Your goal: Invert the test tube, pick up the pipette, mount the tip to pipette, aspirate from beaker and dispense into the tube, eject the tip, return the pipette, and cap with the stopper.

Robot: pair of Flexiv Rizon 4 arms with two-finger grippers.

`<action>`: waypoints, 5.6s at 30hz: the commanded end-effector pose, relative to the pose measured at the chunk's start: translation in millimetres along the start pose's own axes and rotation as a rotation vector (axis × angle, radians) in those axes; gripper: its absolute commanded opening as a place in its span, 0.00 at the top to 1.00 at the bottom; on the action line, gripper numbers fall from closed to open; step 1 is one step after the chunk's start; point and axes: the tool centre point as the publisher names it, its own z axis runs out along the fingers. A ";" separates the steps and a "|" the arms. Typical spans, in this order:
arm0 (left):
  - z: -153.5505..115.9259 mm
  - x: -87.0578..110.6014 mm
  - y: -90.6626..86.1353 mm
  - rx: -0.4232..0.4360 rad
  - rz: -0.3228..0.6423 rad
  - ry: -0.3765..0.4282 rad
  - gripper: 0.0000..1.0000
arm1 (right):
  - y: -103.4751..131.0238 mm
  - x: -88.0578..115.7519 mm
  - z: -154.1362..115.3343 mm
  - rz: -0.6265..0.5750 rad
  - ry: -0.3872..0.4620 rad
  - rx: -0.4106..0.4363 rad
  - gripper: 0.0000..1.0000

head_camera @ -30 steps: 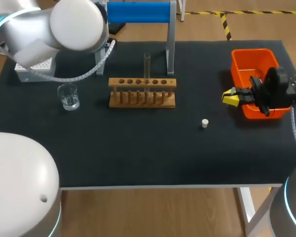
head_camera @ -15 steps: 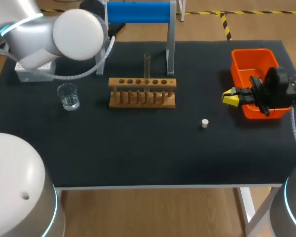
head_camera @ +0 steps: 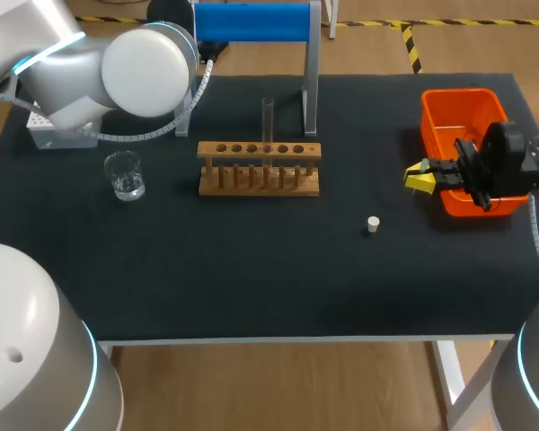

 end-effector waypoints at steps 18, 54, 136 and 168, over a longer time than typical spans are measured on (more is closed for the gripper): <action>11.5 5.0 -1.2 -0.004 0.012 0.008 0.00 | -0.1 0.8 -0.6 -0.001 0.001 0.001 1.00; 32.4 -0.2 0.7 0.091 -0.049 0.008 0.00 | -0.1 0.8 -0.6 -0.001 0.001 0.001 1.00; 96.3 11.1 -18.2 0.116 -0.059 0.023 0.41 | -0.1 0.8 -0.6 -0.001 0.001 0.001 1.00; 103.3 11.0 -19.0 0.118 -0.070 0.019 0.36 | -0.1 0.8 -0.6 -0.001 0.001 0.001 1.00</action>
